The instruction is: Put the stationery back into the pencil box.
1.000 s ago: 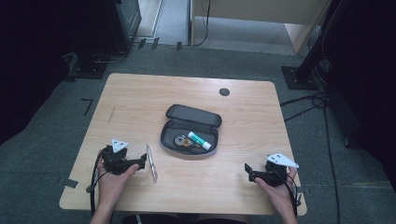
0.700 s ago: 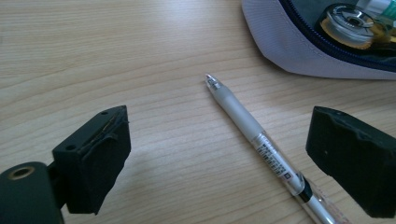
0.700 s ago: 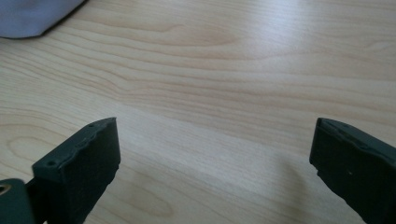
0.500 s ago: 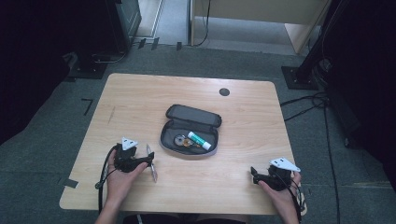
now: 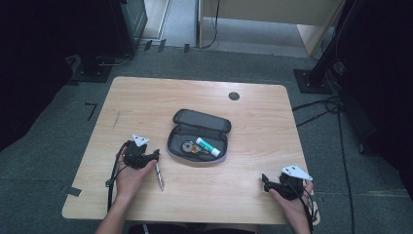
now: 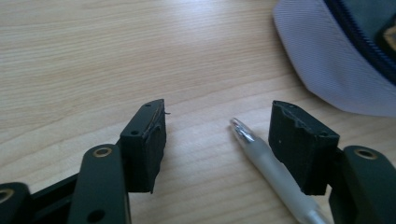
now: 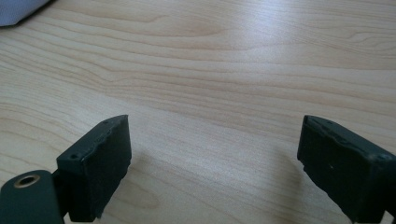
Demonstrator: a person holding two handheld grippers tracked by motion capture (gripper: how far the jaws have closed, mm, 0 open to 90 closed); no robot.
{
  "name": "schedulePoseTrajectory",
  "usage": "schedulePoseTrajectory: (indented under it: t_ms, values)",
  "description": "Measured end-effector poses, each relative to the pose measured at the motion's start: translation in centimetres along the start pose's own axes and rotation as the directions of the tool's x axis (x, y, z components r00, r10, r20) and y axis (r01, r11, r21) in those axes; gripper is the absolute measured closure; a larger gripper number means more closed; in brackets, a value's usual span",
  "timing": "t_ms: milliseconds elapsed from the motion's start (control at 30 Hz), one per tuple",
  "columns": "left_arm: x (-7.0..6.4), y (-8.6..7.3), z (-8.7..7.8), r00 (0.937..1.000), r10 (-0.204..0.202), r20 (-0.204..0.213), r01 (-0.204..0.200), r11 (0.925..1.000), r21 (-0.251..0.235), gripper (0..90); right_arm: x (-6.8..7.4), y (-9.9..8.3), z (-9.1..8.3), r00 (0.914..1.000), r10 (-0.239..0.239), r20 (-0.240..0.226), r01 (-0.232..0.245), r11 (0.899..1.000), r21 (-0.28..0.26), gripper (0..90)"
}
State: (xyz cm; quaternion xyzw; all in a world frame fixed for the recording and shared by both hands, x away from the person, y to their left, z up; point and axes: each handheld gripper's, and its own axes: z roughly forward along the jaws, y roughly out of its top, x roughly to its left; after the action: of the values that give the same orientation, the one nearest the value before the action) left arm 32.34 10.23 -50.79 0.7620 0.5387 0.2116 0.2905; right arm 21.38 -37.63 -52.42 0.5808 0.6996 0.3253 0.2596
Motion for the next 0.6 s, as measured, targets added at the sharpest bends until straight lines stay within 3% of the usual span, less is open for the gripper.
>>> schedulePoseTrajectory:
  t_ms: [300, 533, 600]
  values:
    - [1.7, -0.4, -1.1, 0.9986, 0.018, 0.051, -0.017, 0.9998, -0.012, 42.5, -0.1, 0.0, 0.0, 0.9999, 0.012, -0.006, -0.012, 1.0, 0.002, 10.4]
    - [2.9, -1.5, -2.2, 0.9991, -0.022, 0.036, 0.023, 0.9992, -0.032, 43.7, -0.1, 0.0, 0.0, 0.9999, 0.015, -0.006, -0.015, 1.0, 0.002, 11.2]
    - [3.3, -1.8, -2.4, 0.9973, -0.057, 0.046, 0.058, 0.9981, -0.021, 43.8, -0.1, 0.0, 0.0, 0.9999, 0.015, -0.005, -0.015, 1.0, 0.002, 11.4]
